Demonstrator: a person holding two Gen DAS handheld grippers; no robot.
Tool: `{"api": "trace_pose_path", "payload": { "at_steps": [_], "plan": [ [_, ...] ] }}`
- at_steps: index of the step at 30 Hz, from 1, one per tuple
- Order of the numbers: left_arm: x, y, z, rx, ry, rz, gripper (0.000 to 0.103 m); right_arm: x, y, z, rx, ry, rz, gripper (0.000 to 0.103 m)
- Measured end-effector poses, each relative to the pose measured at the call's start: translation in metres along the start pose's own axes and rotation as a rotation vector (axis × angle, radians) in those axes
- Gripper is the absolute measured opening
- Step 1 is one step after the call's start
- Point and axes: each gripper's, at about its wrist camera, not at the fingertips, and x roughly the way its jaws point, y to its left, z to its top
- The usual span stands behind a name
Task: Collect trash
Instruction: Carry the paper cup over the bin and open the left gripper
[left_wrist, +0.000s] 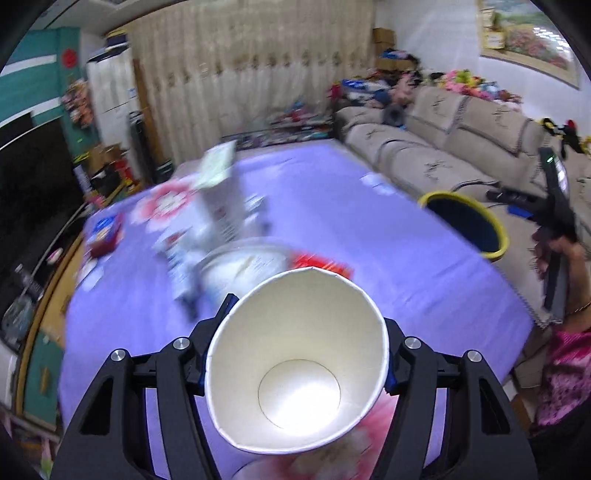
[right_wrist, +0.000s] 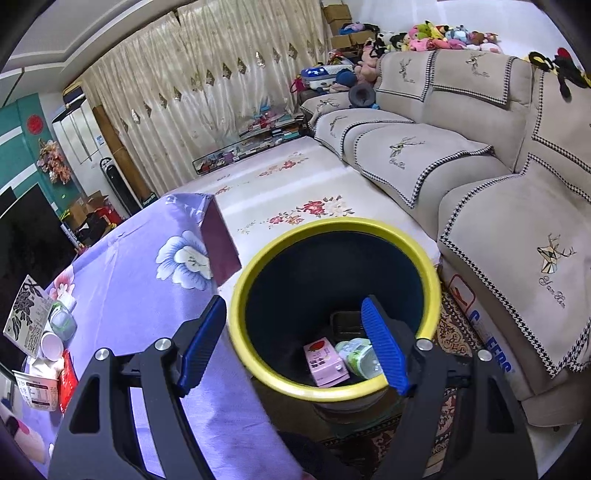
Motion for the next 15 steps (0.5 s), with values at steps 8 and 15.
{"api": "trace_pose_path", "payload": {
  "at_steps": [8, 15],
  "plan": [
    [0.043, -0.093, 0.073, 0.162, -0.038, -0.239, 0.063, -0.015, -0.061, 0.005, 0.09, -0.035, -0.077, 0.072],
    [0.101, -0.179, 0.134, 0.253, -0.015, -0.397, 0.063, -0.029, -0.102, 0.004, 0.146, -0.063, -0.125, 0.072]
  ]
}}
